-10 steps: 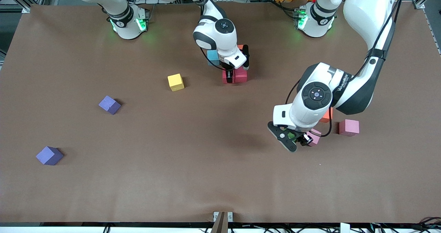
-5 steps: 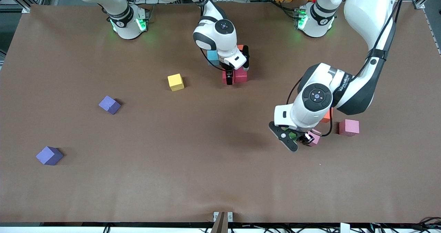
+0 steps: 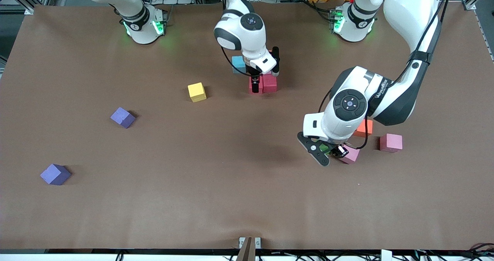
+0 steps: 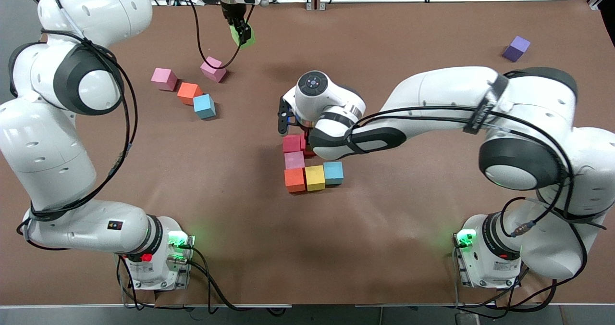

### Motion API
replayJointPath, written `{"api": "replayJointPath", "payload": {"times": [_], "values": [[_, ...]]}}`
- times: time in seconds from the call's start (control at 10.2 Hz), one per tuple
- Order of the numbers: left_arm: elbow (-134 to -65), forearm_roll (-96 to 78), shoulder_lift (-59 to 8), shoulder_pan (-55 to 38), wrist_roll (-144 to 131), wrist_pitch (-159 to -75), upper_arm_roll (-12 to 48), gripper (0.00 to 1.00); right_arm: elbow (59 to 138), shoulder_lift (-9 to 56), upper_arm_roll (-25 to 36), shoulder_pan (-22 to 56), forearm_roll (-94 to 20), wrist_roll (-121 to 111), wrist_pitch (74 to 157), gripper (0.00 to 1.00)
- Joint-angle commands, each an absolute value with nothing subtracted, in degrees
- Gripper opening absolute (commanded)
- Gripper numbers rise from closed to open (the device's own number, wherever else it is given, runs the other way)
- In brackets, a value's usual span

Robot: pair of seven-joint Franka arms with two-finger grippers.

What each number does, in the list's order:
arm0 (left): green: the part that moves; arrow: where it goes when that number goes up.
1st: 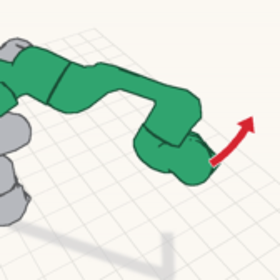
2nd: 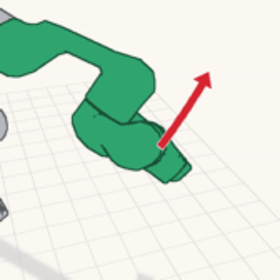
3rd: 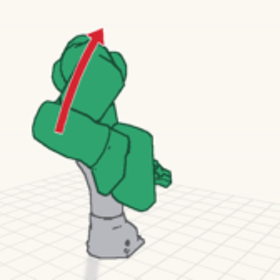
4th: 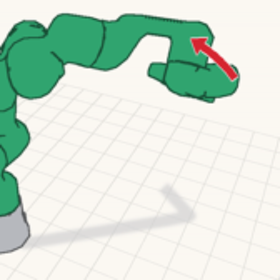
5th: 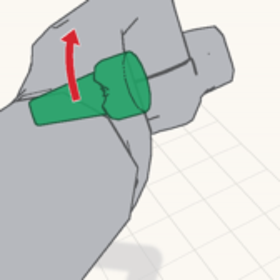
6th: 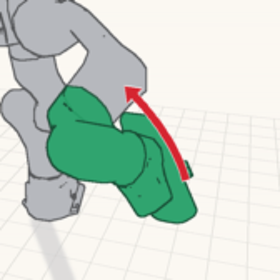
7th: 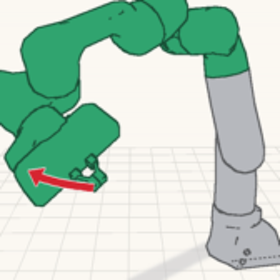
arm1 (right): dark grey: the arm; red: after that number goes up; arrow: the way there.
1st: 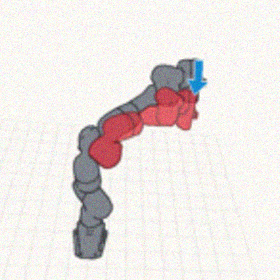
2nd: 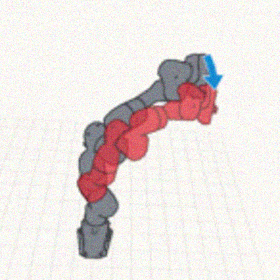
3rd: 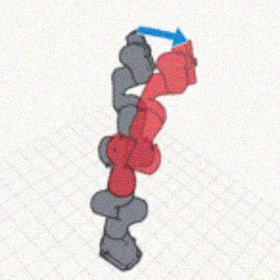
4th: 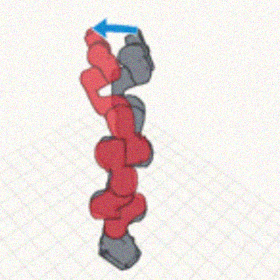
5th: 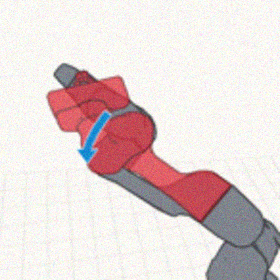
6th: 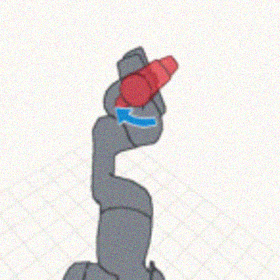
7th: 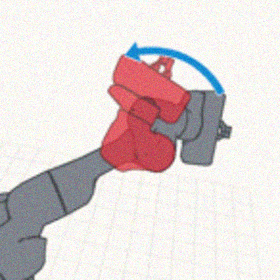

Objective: Form number 2 with 11 blocks
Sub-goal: 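Carry the green cube to the row while the right gripper withdraws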

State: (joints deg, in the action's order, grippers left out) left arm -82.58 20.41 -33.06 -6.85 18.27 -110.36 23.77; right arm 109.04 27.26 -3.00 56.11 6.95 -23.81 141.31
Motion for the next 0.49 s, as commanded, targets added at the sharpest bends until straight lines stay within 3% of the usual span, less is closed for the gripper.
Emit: {"api": "replayJointPath", "payload": {"times": [0.0, 0.2, 0.39], "values": [[-83.4, 19.2, -31.9, -7.1, 18.5, -109.3, 24.2, 0.07, 112.9, 22.4, -3.5, 54.2, 6.0, -24.8, 140.7, 1.0], [-83.5, 19.4, -32.6, -7.7, 19.1, -109.3, 24.3, 0.07, 114.3, 18.4, -3.5, 53.0, 6.0, -24.5, 138.8, 1.0], [-83.8, 19.4, -33.6, -8.5, 18.5, -109.3, 24.3, 0.07, 114.6, 12.5, -3.5, 50.2, 5.9, -20.5, 131.3, 1.0]]}}
